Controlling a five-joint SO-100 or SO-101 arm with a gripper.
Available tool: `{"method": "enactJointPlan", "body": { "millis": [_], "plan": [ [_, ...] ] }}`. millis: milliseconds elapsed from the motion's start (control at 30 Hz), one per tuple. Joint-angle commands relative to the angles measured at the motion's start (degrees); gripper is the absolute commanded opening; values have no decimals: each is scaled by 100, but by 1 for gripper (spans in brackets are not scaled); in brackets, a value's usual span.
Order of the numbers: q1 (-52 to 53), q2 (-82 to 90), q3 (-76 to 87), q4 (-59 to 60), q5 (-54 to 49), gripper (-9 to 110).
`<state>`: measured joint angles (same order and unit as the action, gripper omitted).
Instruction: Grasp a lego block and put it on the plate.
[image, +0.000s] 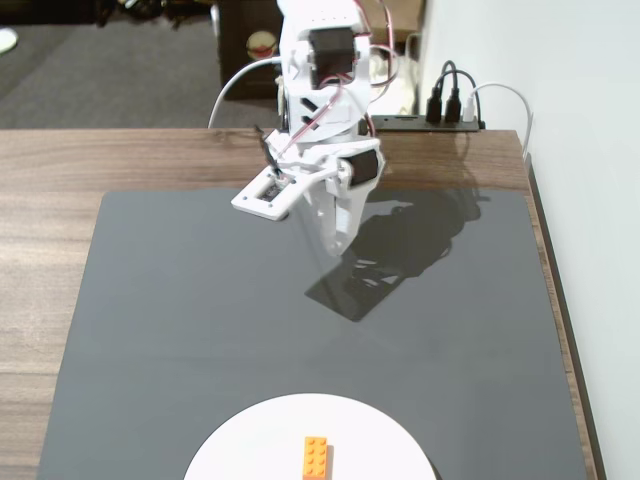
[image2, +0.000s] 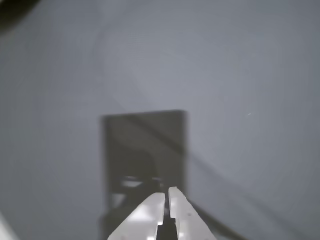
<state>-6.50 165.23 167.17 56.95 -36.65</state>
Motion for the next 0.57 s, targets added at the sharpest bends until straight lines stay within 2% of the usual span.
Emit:
{"method": "enactJointPlan", "body": {
  "millis": [0,233,367,533],
  "plan": [
    [290,141,-255,-18,861,1],
    [738,624,-237,264,2329,1],
    [738,1239,-149,817,3076,1],
    [782,1731,-79,1248,3437,1]
  ]
}}
